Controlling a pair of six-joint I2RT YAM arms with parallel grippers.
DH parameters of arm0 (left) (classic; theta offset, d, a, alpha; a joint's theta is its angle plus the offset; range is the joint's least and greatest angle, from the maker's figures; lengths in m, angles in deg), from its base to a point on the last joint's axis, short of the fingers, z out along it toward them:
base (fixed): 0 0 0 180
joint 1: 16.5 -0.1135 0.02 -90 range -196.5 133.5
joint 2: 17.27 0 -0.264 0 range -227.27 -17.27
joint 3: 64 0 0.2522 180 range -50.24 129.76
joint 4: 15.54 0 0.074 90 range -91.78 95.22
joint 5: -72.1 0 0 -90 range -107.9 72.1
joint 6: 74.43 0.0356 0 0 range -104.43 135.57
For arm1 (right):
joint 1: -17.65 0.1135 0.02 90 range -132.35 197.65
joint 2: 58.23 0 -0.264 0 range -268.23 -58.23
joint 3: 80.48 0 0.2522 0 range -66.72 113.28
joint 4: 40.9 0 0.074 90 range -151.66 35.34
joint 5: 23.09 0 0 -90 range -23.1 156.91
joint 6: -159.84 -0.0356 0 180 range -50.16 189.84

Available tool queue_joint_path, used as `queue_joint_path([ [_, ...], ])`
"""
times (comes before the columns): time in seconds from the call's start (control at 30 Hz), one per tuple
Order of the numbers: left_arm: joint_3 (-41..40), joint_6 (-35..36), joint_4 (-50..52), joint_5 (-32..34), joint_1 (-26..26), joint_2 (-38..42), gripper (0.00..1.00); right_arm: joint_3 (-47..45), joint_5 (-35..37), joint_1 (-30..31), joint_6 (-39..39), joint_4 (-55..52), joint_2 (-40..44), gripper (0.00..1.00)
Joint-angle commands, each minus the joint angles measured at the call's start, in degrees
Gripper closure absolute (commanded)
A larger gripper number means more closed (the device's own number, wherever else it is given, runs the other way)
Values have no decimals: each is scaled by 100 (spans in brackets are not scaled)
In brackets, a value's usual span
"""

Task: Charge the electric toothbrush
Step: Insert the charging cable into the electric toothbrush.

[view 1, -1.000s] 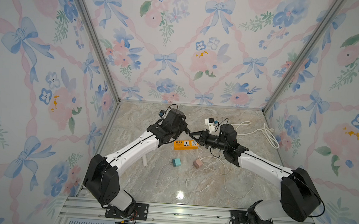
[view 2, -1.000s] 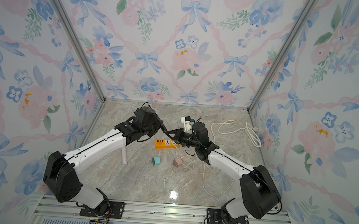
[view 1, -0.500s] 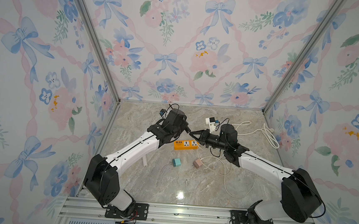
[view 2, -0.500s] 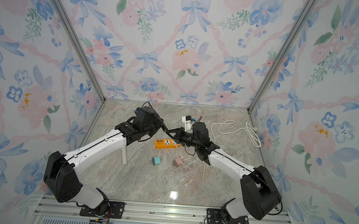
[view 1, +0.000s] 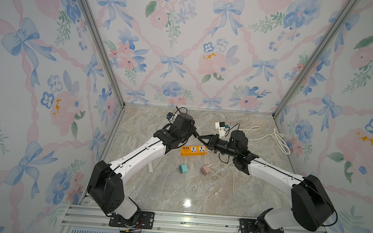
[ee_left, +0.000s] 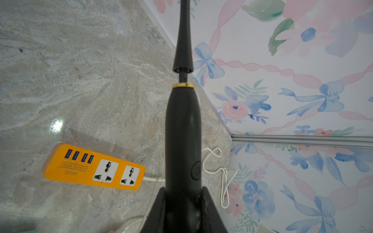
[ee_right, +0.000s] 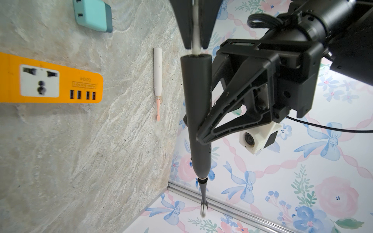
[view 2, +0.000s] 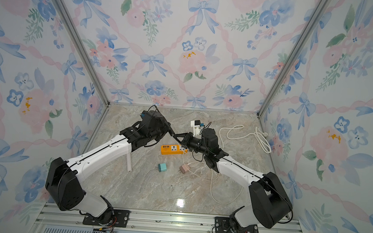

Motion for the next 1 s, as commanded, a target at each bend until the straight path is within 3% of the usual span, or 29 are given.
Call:
queue_joint_path([
  [0.0,204,275,363,-481,319,18,100,229,737,20,203,196,-198,100],
  [0.23,153,147,358,-496,621,-76,100,417,1291,79,547,9,-229,100],
  [0.4,220,533,275,-841,792,-206,100,511,650,-247,-30,1102,-664,100],
  [0.57,299,838,164,-1353,899,-235,100,598,811,-320,372,701,-657,100],
  [0.73,178,750,-53,-1816,1055,-266,100,760,548,-346,353,1303,-781,100],
  [0.97,64,589,-199,-1785,1214,-205,100,750,858,-414,330,1766,-678,100],
])
